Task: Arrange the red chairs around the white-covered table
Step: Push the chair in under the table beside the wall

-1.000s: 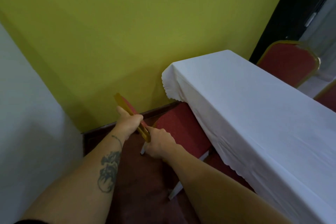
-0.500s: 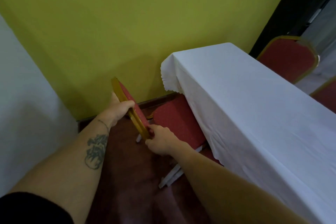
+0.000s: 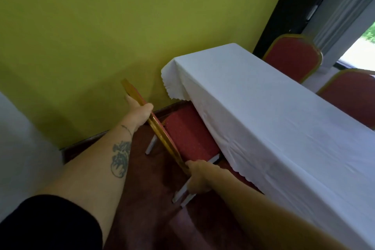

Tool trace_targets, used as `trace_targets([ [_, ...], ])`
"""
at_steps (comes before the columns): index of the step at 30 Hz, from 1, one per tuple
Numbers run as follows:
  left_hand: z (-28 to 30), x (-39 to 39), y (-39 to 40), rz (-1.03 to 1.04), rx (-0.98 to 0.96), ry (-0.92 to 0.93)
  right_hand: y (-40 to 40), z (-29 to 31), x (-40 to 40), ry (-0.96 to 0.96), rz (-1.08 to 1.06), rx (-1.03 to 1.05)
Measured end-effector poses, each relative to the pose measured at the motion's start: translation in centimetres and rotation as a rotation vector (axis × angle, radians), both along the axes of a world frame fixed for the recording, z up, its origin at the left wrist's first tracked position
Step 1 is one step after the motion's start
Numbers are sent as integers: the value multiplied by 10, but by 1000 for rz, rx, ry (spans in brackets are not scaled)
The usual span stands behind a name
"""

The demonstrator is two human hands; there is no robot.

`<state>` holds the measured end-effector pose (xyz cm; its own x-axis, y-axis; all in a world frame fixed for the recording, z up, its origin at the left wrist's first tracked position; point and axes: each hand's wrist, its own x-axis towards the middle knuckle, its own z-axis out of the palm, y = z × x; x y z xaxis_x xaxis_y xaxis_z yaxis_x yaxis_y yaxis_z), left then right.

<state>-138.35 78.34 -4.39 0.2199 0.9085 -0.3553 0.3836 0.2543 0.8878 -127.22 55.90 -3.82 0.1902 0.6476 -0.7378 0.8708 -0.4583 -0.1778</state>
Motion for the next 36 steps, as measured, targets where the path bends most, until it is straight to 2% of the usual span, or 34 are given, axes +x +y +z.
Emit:
trace_targets([
  [2, 0, 2, 3, -11, -16, 28, -10, -1, 3, -86, 64, -74],
  [4, 0, 2, 1, 0, -5, 41, -13, -2, 6, -157, 117, -18],
  [8, -18, 5, -32, -4, 6, -16, -13, -1, 11, -119, 75, 87],
  [12, -35, 19, -67, 1, -208, -109, -4, -1, 18, -130, 3, 206],
  [22, -36, 53, -45, -29, -304, -139, 30, 2, 40, -103, -159, 313],
  [36, -35, 79, -24, -39, -210, -120, 68, -1, 60, -62, -211, 325],
])
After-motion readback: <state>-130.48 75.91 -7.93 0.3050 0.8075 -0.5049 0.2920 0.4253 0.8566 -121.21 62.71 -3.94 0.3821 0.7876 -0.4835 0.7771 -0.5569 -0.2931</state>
